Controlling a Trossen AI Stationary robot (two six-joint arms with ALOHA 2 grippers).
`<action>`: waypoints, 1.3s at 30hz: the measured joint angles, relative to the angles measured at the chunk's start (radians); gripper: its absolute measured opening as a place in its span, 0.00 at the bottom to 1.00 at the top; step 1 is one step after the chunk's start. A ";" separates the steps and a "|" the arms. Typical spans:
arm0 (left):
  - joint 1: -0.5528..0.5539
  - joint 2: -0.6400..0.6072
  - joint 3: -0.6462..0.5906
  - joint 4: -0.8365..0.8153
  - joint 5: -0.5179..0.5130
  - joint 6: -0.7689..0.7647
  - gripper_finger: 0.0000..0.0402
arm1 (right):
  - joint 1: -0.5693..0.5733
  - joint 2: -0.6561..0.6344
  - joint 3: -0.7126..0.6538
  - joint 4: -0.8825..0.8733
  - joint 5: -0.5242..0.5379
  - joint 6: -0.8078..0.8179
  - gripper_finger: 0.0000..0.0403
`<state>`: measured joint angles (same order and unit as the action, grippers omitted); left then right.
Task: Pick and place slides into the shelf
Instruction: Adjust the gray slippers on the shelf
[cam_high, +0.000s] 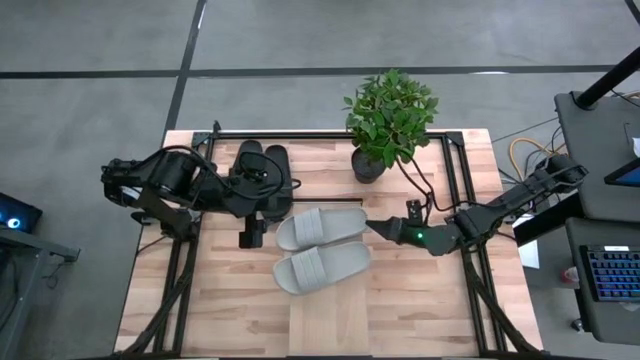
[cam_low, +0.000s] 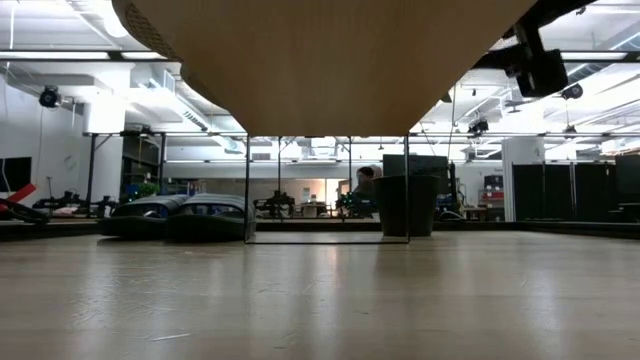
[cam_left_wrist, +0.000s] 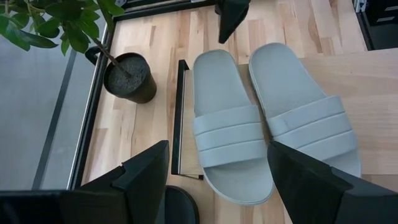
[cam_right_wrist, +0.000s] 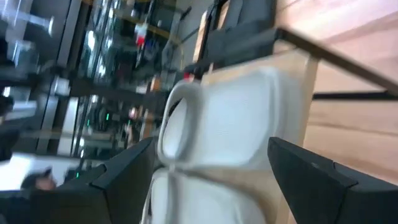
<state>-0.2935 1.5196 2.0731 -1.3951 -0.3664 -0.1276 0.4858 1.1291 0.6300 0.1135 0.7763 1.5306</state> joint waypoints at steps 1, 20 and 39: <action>0.000 0.000 0.000 0.000 0.000 0.000 0.64 | 0.004 -0.004 0.000 0.007 -0.023 -0.012 0.75; 0.000 0.000 -0.001 0.028 0.000 0.003 0.64 | 0.038 0.125 0.246 -0.184 -0.186 -0.141 0.70; 0.000 -0.001 -0.002 0.026 0.047 0.004 0.64 | -0.016 0.446 0.569 -0.299 -0.383 -0.193 0.64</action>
<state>-0.2937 1.5190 2.0712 -1.3692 -0.3198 -0.1234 0.4695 1.5748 1.1993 -0.1858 0.3932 1.3379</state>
